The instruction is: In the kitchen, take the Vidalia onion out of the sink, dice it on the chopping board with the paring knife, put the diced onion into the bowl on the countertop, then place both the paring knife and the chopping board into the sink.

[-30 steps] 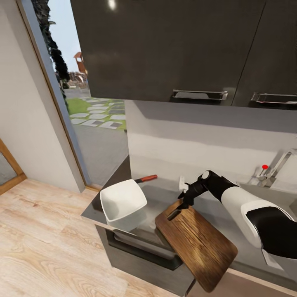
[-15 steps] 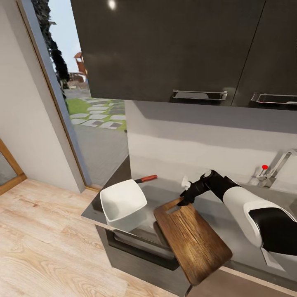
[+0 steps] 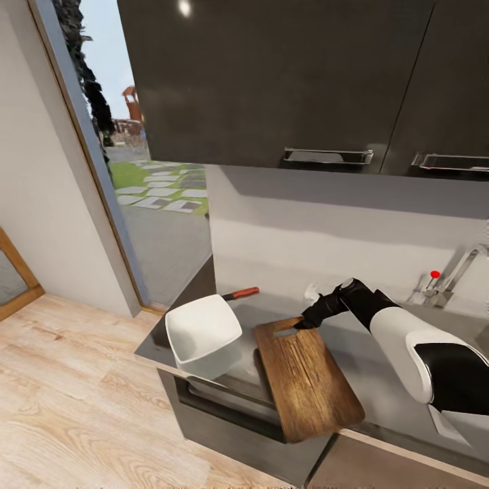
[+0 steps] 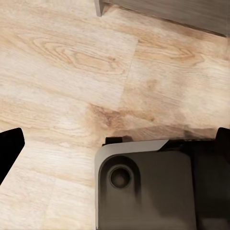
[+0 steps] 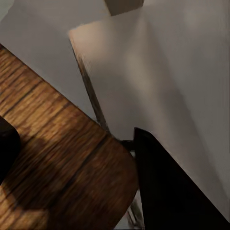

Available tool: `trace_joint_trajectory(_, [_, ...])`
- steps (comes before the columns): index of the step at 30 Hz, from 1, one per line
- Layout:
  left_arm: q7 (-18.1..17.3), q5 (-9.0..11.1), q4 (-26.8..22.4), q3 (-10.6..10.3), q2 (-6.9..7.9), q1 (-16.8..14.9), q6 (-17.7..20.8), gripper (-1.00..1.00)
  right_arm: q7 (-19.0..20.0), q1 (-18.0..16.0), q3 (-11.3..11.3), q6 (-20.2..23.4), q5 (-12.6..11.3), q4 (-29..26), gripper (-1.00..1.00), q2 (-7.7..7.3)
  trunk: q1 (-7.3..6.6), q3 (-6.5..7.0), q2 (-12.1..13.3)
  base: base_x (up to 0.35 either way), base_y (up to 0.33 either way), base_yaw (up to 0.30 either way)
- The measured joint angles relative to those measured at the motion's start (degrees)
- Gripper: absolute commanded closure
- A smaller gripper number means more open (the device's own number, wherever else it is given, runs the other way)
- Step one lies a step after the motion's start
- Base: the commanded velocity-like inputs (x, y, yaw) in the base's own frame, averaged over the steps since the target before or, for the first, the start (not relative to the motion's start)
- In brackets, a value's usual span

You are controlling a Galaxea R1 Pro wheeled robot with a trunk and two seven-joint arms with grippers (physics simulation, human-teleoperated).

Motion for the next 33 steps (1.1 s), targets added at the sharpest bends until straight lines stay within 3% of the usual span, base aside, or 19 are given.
trace_joint_trajectory(12, [0.0,0.0,0.01,-0.27,-0.03,0.01,0.02,-1.0,-0.47,0.01,0.04,1.32,-0.04,-0.04,1.0,-0.11,0.02,0.38,0.0,-0.264,0.004,-0.144])
trace_joint_trajectory(17, [0.0,0.0,-0.04,-0.27,-0.03,0.0,0.02,-1.0,-0.6,0.02,-0.5,1.4,-0.06,-0.12,1.0,-1.22,0.0,0.66,0.0,-0.204,0.044,-0.225])
trace_joint_trajectory(22, [0.0,0.0,-0.03,-0.27,-0.03,0.0,0.02,-1.0,-4.88,0.01,-7.78,1.42,-0.51,-0.26,1.0,-1.39,-0.01,0.92,0.0,-0.017,0.005,-0.221])
trace_joint_trajectory(25, [0.0,0.0,-0.04,-0.27,-0.03,0.0,0.02,-1.0,-8.36,0.0,-10.45,1.52,-0.49,-0.29,1.0,-1.4,-0.01,1.05,0.0,-0.002,0.001,-0.21])
trace_joint_trajectory(30, [0.0,0.0,-0.08,-0.27,-0.03,-0.03,0.02,-1.0,-13.69,0.01,-12.45,3.43,-0.57,-0.33,1.0,-1.36,-0.02,1.2,0.0,0.0,0.0,-0.202])
trace_joint_trajectory(33, [0.0,0.0,-0.07,-0.27,-0.03,0.01,0.02,-1.0,-16.61,0.02,-15.97,4.12,-0.63,-0.41,1.0,-1.33,-0.02,1.29,0.0,0.0,0.0,-0.202])
